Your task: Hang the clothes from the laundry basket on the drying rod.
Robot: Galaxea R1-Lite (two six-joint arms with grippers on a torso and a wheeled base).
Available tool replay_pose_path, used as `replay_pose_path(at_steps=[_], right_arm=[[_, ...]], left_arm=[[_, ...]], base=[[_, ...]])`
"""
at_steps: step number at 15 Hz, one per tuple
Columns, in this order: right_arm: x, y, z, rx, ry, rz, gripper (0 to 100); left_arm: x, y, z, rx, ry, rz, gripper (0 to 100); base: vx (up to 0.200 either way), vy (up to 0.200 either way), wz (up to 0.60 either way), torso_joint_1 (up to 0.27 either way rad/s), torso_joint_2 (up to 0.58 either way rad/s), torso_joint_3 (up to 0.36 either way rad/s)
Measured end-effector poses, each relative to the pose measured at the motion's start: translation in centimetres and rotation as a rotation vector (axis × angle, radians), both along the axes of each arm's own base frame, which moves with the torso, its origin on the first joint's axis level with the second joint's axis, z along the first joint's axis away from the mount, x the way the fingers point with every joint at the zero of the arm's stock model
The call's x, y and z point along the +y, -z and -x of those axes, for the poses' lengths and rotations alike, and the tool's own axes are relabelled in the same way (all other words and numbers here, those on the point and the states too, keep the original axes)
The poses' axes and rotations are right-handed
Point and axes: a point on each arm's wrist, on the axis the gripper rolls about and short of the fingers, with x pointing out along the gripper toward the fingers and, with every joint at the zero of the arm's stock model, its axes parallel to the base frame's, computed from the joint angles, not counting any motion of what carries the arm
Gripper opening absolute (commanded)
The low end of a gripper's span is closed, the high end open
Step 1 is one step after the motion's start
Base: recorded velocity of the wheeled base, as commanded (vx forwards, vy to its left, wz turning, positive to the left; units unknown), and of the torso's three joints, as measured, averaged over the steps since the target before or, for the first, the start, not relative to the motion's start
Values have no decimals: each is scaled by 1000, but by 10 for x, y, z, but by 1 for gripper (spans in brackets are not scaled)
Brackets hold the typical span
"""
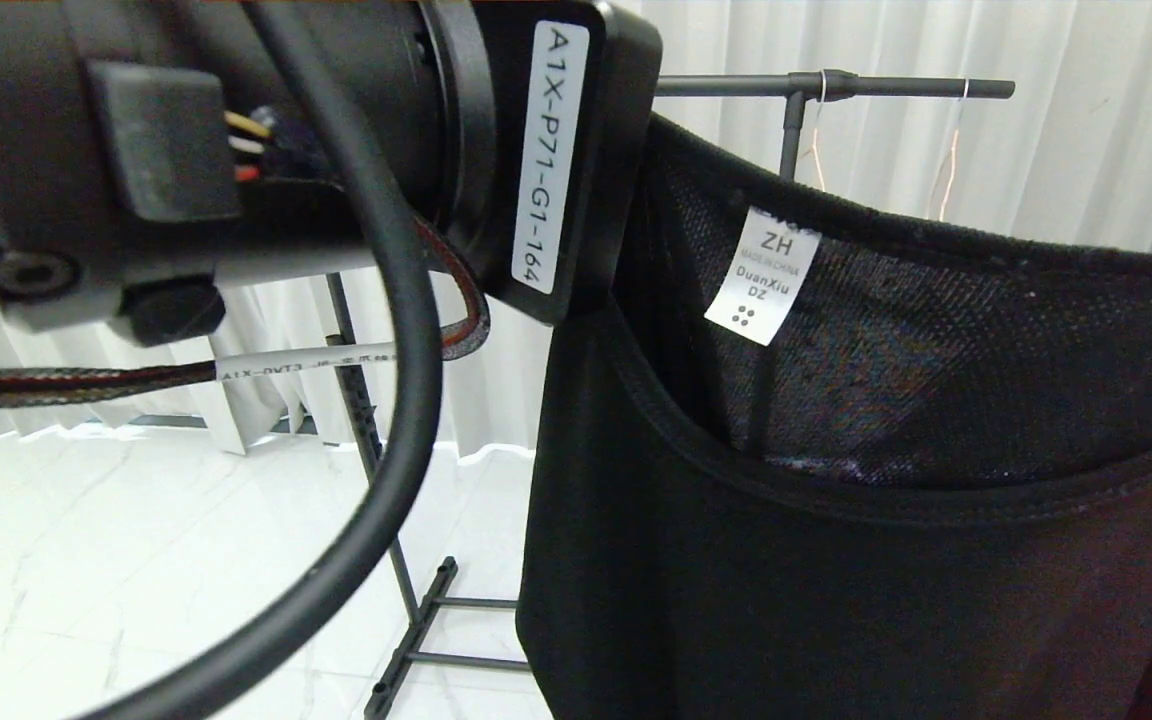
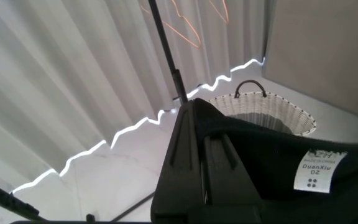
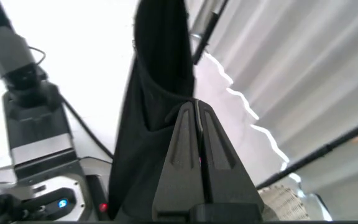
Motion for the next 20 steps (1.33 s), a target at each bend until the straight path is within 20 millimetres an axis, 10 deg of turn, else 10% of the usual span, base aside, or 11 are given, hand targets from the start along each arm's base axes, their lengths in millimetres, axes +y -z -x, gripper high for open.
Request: replay_pose_path(at_steps=[9,20], right_arm=[[9,-2,-15,-44,180,-8,0],[99,-3,-97,-166,256,-202,0]], left_arm=[[16,8,6,28,-6,-38,0],[61,18,74,111,223,8,0]], base=[[0,0,0,0,0,0],[0,0,0,0,0,0]])
